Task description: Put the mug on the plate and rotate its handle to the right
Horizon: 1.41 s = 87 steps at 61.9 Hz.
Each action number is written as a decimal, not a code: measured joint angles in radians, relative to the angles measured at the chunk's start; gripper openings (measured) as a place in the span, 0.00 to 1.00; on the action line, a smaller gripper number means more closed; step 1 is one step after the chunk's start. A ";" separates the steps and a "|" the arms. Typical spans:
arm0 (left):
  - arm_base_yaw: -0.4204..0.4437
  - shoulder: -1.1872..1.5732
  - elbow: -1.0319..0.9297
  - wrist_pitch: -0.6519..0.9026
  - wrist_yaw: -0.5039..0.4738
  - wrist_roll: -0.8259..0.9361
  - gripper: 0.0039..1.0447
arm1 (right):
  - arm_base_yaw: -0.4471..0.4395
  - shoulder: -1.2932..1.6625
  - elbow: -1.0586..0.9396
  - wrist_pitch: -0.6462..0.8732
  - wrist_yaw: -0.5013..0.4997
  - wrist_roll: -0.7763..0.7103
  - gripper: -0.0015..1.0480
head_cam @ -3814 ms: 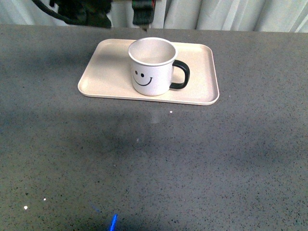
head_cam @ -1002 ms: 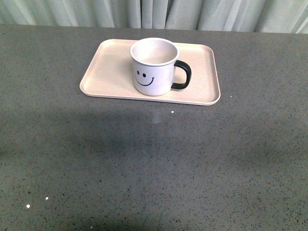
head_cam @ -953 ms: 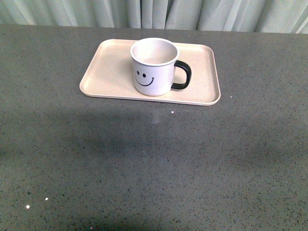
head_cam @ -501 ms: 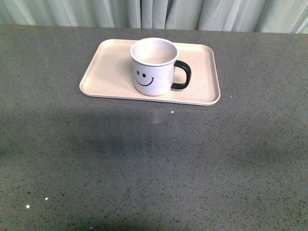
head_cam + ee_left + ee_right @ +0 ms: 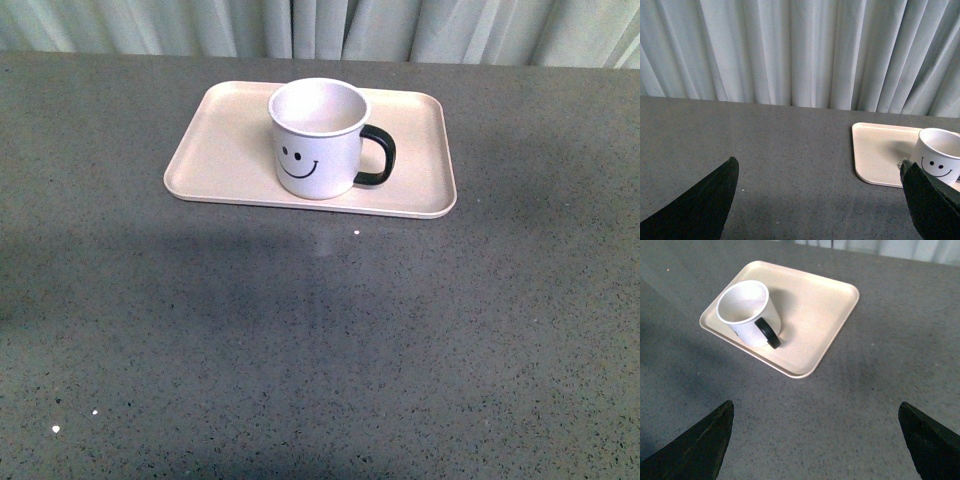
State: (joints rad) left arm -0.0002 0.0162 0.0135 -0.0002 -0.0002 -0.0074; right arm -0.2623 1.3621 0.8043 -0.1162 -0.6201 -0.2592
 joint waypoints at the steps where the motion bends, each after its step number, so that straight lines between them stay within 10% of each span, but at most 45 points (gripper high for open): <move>1: 0.000 0.000 0.000 0.000 0.000 0.000 0.91 | 0.020 0.032 0.023 -0.003 0.008 -0.002 0.91; 24: 0.000 0.000 0.000 0.000 0.000 0.000 0.91 | 0.333 0.446 0.336 -0.018 0.162 -0.009 0.91; 87: 0.000 0.000 0.000 0.000 0.000 0.000 0.91 | 0.446 0.853 0.862 -0.195 0.288 0.123 0.91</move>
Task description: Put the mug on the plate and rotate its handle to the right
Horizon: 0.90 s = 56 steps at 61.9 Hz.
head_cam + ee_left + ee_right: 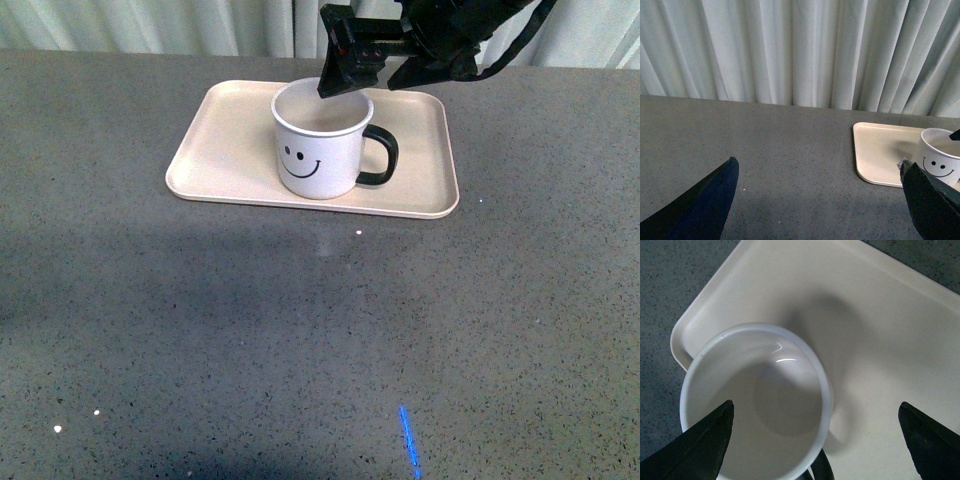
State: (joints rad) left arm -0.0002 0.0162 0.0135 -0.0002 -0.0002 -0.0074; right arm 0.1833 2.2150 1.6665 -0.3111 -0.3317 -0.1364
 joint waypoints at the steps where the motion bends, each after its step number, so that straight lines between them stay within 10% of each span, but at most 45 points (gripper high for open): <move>1: 0.000 0.000 0.000 0.000 0.000 0.000 0.91 | 0.002 0.002 0.005 -0.002 0.002 0.003 0.91; 15: 0.000 0.000 0.000 0.000 0.000 0.000 0.91 | 0.018 0.045 0.040 -0.018 0.027 0.018 0.85; 46: 0.000 0.000 0.000 0.000 0.000 0.000 0.91 | 0.025 0.119 0.166 -0.127 0.086 -0.005 0.01; 56: 0.000 0.000 0.000 0.000 0.000 0.000 0.91 | 0.000 0.151 0.291 -0.222 0.081 -0.095 0.02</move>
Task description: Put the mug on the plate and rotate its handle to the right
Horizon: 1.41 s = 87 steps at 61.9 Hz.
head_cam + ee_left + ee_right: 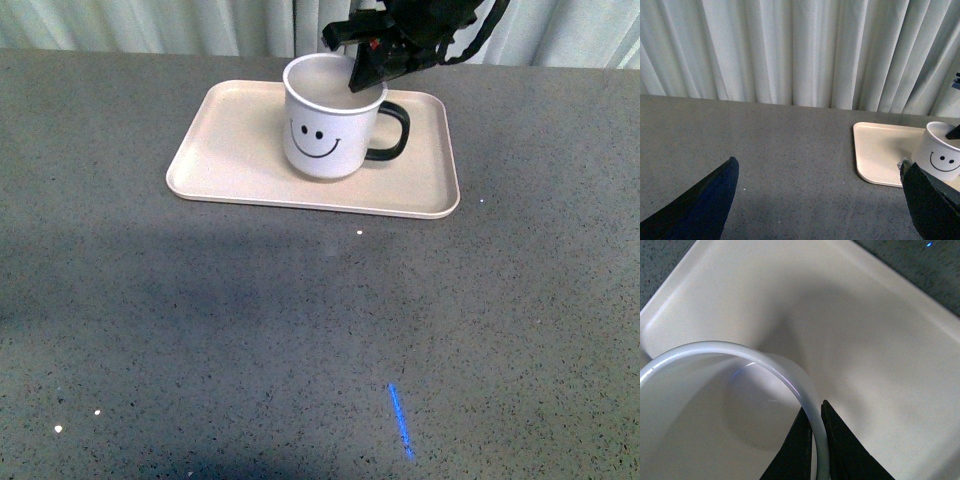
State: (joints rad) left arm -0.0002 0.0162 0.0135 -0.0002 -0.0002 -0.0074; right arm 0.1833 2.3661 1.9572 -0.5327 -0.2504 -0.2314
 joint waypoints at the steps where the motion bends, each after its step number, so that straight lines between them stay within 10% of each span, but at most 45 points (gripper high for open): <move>1: 0.000 0.000 0.000 0.000 0.000 0.000 0.91 | -0.002 0.002 0.008 -0.005 0.000 -0.010 0.02; 27: 0.000 0.000 0.000 0.000 0.000 0.000 0.91 | -0.043 0.014 0.078 -0.100 -0.074 -0.339 0.02; 66: 0.000 0.000 0.000 0.000 0.000 0.000 0.91 | -0.040 0.061 0.076 -0.133 -0.112 -0.403 0.02; 87: 0.000 0.000 0.000 0.000 0.000 0.000 0.91 | -0.057 0.065 0.149 -0.173 -0.213 -0.422 0.51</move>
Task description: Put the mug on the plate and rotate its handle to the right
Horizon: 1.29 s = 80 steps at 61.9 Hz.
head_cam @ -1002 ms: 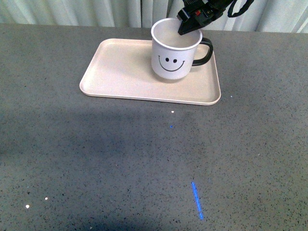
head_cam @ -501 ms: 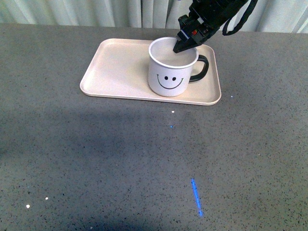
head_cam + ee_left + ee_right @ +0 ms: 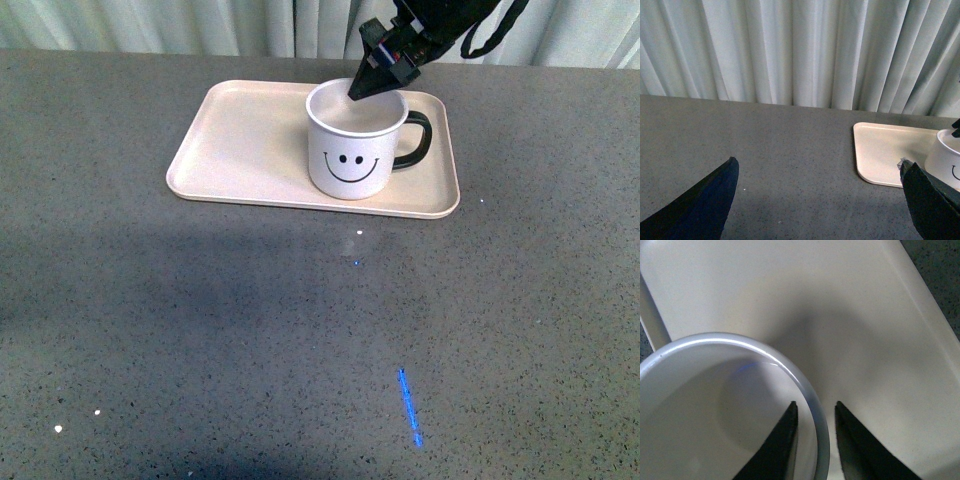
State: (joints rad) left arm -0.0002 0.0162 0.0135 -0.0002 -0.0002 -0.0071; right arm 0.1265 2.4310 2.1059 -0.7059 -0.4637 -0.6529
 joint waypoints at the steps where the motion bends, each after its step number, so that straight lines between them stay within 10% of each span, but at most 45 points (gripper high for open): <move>1: 0.000 0.000 0.000 0.000 0.000 0.000 0.91 | -0.002 -0.004 -0.001 -0.002 -0.009 -0.002 0.53; 13: 0.000 0.000 0.000 0.000 0.000 0.000 0.91 | -0.045 -0.246 -0.233 0.117 -0.211 -0.035 0.89; 22: 0.000 0.000 0.000 0.000 0.000 0.000 0.91 | -0.053 -0.329 -0.264 0.139 -0.205 -0.033 0.91; 30: 0.000 0.000 0.000 0.000 0.000 0.000 0.91 | -0.022 -0.467 -0.698 0.858 0.369 0.307 0.70; 36: 0.000 0.000 0.000 0.000 -0.001 0.000 0.91 | -0.026 -0.554 -0.992 1.316 0.536 0.498 0.55; 56: 0.000 0.000 0.000 0.000 0.000 0.000 0.91 | -0.066 -0.858 -1.520 1.695 0.523 0.636 0.02; 80: 0.000 0.000 0.000 0.000 0.000 0.000 0.91 | -0.127 -1.143 -1.847 1.726 0.463 0.642 0.02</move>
State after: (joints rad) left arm -0.0002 0.0162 0.0135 -0.0002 -0.0002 -0.0074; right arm -0.0010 1.2884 0.2584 1.0199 -0.0006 -0.0105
